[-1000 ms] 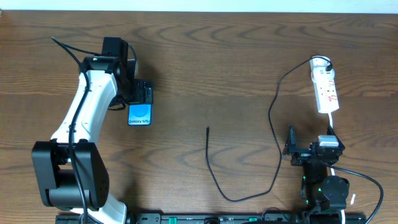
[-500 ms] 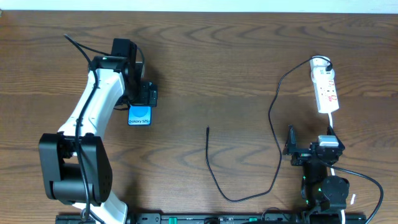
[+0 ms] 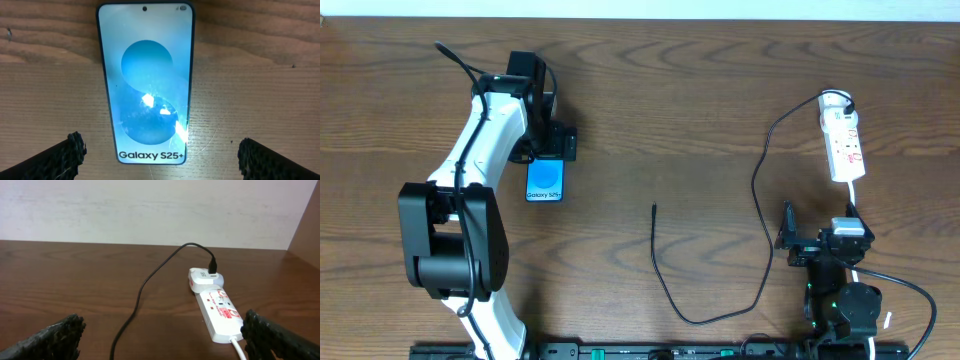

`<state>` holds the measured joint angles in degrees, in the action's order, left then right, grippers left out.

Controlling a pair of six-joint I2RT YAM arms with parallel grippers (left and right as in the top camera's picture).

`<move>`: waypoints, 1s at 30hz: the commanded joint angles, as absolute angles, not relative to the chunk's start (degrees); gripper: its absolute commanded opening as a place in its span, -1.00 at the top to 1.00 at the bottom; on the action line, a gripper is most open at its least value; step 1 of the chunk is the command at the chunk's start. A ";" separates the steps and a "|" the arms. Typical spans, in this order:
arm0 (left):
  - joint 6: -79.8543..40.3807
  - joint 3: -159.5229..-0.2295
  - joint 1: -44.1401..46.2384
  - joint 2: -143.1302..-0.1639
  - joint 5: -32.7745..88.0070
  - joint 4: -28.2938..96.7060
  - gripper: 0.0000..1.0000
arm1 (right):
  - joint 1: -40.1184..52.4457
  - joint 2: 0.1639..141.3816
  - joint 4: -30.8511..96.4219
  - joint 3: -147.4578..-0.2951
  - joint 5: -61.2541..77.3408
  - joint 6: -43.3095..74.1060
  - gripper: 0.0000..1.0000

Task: Plug charger to phone and switch on socket
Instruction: 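Lower the left gripper down onto the phone's top edge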

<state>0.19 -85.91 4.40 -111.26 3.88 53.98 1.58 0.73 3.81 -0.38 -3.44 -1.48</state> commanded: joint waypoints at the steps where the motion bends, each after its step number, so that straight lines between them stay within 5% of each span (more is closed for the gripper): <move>1: -0.03 -87.39 4.47 -111.61 2.48 54.13 -0.99 | 1.93 0.32 4.03 -0.32 -3.95 -0.69 -0.98; 30: -0.03 -85.56 4.47 -117.16 1.89 51.18 -0.99 | 1.93 0.32 4.03 -0.32 -3.95 -0.71 -0.99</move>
